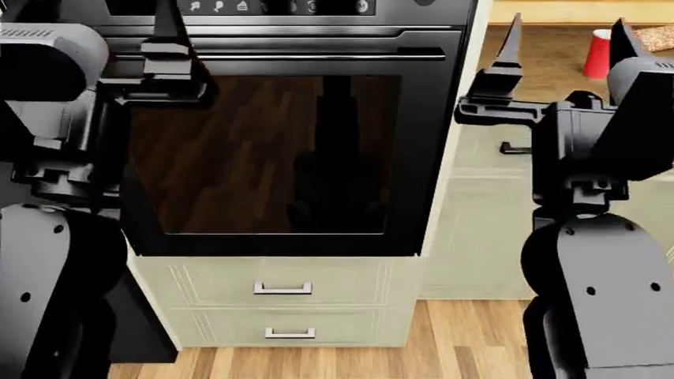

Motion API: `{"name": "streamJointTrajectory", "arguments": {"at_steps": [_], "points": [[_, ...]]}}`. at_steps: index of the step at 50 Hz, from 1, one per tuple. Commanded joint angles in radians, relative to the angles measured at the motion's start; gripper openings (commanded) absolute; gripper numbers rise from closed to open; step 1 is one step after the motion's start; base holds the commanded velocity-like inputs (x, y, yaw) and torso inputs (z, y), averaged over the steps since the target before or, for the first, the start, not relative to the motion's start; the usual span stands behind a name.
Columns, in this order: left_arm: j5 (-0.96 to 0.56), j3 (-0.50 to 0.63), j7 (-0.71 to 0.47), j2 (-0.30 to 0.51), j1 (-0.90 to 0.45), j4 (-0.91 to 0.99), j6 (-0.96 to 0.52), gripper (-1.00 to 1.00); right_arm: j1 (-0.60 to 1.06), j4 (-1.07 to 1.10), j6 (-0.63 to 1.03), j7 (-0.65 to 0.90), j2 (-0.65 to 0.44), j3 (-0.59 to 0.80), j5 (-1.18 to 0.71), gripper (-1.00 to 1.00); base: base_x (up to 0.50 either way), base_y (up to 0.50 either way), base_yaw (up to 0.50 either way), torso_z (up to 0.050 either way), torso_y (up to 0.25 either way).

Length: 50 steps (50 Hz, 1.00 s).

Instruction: Open the microwave door

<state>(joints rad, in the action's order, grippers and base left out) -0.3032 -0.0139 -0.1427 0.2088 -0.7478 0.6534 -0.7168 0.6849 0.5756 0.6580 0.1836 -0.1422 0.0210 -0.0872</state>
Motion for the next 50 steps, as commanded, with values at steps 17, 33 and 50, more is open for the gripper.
{"name": "streamJointTrajectory", "arguments": {"at_steps": [17,33,50], "points": [[-0.134,-0.075,-0.036,0.068,-0.501,0.201,-0.341,1.00,0.440,0.246,0.370,-0.008,-0.047,0.003,-0.065,1.00,0.00,0.00,0.00,0.050,0.000],[-0.169,-0.114,-0.076,0.044,-0.528,0.213,-0.408,1.00,0.408,0.335,0.420,0.007,-0.055,0.021,-0.079,1.00,0.07,0.00,0.00,0.031,0.000],[-0.191,-0.110,-0.080,0.043,-0.530,0.215,-0.408,1.00,0.389,0.322,0.397,0.015,-0.061,0.007,-0.086,1.00,0.50,-0.02,0.00,0.000,0.000]]}}
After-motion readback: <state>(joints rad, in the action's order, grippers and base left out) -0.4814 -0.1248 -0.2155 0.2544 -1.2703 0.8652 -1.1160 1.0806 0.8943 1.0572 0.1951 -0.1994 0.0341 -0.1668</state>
